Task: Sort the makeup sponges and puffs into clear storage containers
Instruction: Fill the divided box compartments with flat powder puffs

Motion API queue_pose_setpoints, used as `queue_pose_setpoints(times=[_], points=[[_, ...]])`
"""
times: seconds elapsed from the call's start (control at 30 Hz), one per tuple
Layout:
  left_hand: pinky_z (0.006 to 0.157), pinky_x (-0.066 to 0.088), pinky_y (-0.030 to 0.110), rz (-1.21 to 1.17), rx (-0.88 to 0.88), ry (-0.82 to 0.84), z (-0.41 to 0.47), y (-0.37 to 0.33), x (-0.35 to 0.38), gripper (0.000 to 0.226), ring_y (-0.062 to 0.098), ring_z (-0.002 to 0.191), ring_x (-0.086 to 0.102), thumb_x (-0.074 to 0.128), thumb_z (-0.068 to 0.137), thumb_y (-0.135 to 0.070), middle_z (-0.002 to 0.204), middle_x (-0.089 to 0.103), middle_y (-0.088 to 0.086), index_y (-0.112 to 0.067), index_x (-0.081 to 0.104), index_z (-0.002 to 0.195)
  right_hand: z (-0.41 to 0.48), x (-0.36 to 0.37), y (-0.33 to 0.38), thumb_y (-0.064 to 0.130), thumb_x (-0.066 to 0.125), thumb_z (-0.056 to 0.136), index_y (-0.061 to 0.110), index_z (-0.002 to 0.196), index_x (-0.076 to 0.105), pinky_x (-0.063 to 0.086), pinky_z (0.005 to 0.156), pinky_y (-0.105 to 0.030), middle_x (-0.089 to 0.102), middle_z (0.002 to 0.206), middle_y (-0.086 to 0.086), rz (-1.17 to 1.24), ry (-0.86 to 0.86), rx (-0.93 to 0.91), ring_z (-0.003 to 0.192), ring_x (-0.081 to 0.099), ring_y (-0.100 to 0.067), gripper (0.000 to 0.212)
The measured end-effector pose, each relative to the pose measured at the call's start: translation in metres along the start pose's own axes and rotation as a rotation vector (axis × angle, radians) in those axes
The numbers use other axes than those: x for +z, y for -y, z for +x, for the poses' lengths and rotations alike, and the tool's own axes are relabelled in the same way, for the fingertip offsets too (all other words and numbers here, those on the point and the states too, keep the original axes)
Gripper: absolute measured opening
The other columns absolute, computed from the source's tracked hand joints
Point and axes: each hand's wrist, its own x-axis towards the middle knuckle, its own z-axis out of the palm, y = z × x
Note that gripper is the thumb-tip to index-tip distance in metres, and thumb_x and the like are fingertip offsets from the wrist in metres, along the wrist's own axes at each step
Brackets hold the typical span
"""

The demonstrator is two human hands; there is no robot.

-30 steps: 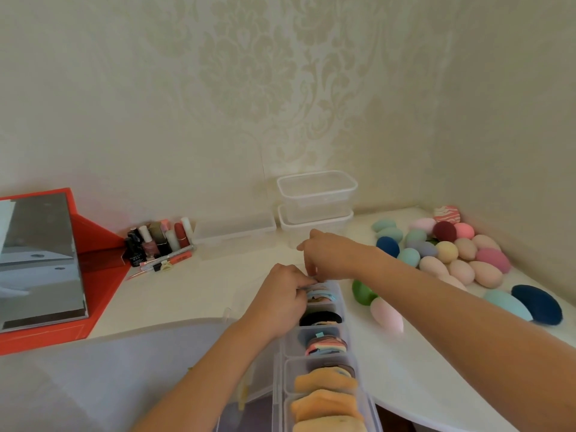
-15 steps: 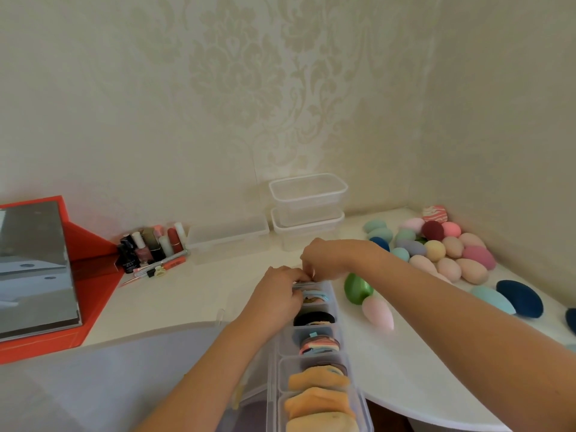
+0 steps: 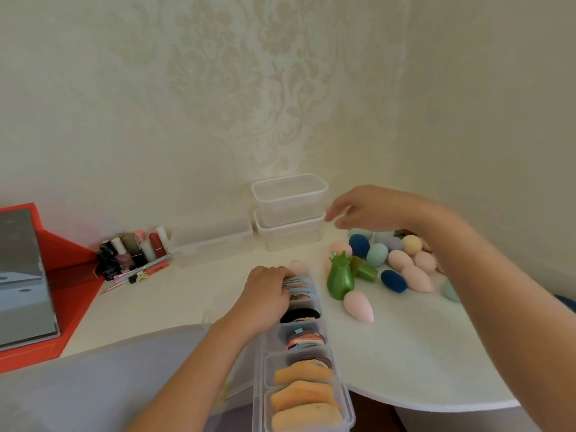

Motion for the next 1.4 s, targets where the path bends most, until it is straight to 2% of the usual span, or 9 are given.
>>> queue_pose_setpoints(times=[0.23, 0.4, 0.6, 0.93, 1.13, 1.2, 1.27, 1.33, 1.4], points=[[0.096, 0.036, 0.031, 0.054, 0.002, -0.006, 0.01, -0.006, 0.002, 0.04, 0.02, 0.11, 0.042, 0.041, 0.088, -0.007, 0.119, 0.059, 0.001, -0.02, 0.056, 0.123, -0.045, 0.03, -0.063, 0.029, 0.05, 0.095, 0.029, 0.109, 0.066, 0.043, 0.09, -0.025, 0.062, 0.117, 0.012, -0.014, -0.03, 0.243, 0.101, 0.055, -0.009, 0.022], [0.094, 0.039, 0.031, 0.057, -0.021, -0.045, 0.019, -0.013, 0.007, 0.037, 0.019, 0.108, 0.045, 0.042, 0.09, -0.01, 0.119, 0.06, 0.0, -0.021, 0.058, 0.122, -0.05, 0.028, -0.101, 0.02, 0.055, 0.092, 0.02, 0.117, 0.064, 0.038, 0.078, -0.024, 0.061, 0.114, 0.001, 0.099, -0.31, 0.451, 0.102, 0.055, -0.017, 0.026], [0.093, 0.035, 0.031, -0.061, -0.03, -0.044, 0.034, -0.013, 0.009, 0.04, 0.02, 0.107, 0.042, 0.032, 0.094, -0.007, 0.116, 0.061, 0.003, -0.02, 0.063, 0.116, -0.01, 0.036, -0.154, 0.004, 0.048, 0.09, 0.014, 0.121, 0.061, 0.043, 0.087, -0.029, 0.059, 0.126, -0.008, 0.233, -0.496, 0.588, 0.113, 0.055, -0.024, 0.036], [0.09, 0.035, 0.033, -0.084, -0.077, -0.069, 0.04, -0.008, 0.008, 0.036, 0.02, 0.101, 0.043, 0.034, 0.095, -0.011, 0.093, 0.05, -0.003, -0.024, 0.063, 0.113, 0.056, 0.036, -0.195, 0.008, 0.046, 0.089, 0.019, 0.138, 0.039, 0.026, 0.104, -0.031, 0.053, 0.133, -0.006, -0.333, -0.146, 0.54, 0.121, 0.049, -0.023, 0.05], [0.08, 0.035, 0.034, -0.062, -0.088, -0.068, 0.038, -0.001, 0.007, 0.024, 0.023, 0.094, 0.045, 0.038, 0.093, -0.011, 0.087, 0.051, 0.003, -0.021, 0.058, 0.102, 0.07, 0.043, -0.209, 0.011, 0.045, 0.092, 0.011, 0.139, 0.035, 0.028, 0.102, -0.031, 0.054, 0.129, -0.013, -0.405, -0.156, 0.523, 0.119, 0.05, -0.026, 0.048], [0.078, 0.035, 0.033, -0.053, -0.091, -0.062, 0.039, -0.001, 0.008, 0.022, 0.024, 0.094, 0.045, 0.038, 0.092, -0.013, 0.089, 0.053, 0.004, -0.024, 0.056, 0.099, 0.071, 0.043, -0.21, 0.014, 0.05, 0.091, 0.008, 0.134, 0.043, 0.034, 0.099, -0.031, 0.052, 0.129, -0.016, -0.38, -0.213, 0.513, 0.119, 0.049, -0.028, 0.043], [0.079, 0.036, 0.034, -0.034, -0.09, -0.059, 0.04, -0.001, 0.009, 0.023, 0.023, 0.094, 0.046, 0.038, 0.093, -0.014, 0.093, 0.056, 0.005, -0.025, 0.056, 0.1, 0.071, 0.04, -0.21, 0.018, 0.057, 0.089, 0.004, 0.116, 0.058, 0.042, 0.08, -0.029, 0.06, 0.119, -0.017, -0.313, -0.227, 0.502, 0.106, 0.056, -0.029, 0.03], [0.084, 0.037, 0.035, 0.005, -0.083, -0.052, 0.04, -0.004, 0.009, 0.027, 0.022, 0.096, 0.046, 0.036, 0.094, -0.016, 0.099, 0.058, 0.005, -0.024, 0.057, 0.108, 0.07, 0.038, -0.209, 0.017, 0.062, 0.086, 0.002, 0.088, 0.065, 0.034, 0.055, -0.027, 0.065, 0.107, -0.021, -0.184, -0.269, 0.502, 0.085, 0.056, -0.029, 0.016], [0.089, 0.037, 0.035, 0.059, -0.067, -0.045, 0.04, -0.01, 0.009, 0.031, 0.021, 0.1, 0.045, 0.034, 0.095, -0.017, 0.107, 0.06, 0.005, -0.024, 0.057, 0.114, 0.068, 0.033, -0.206, 0.012, 0.063, 0.085, 0.001, 0.077, 0.062, 0.027, 0.055, -0.028, 0.065, 0.099, -0.024, -0.052, -0.379, 0.511, 0.079, 0.052, -0.029, 0.014]])
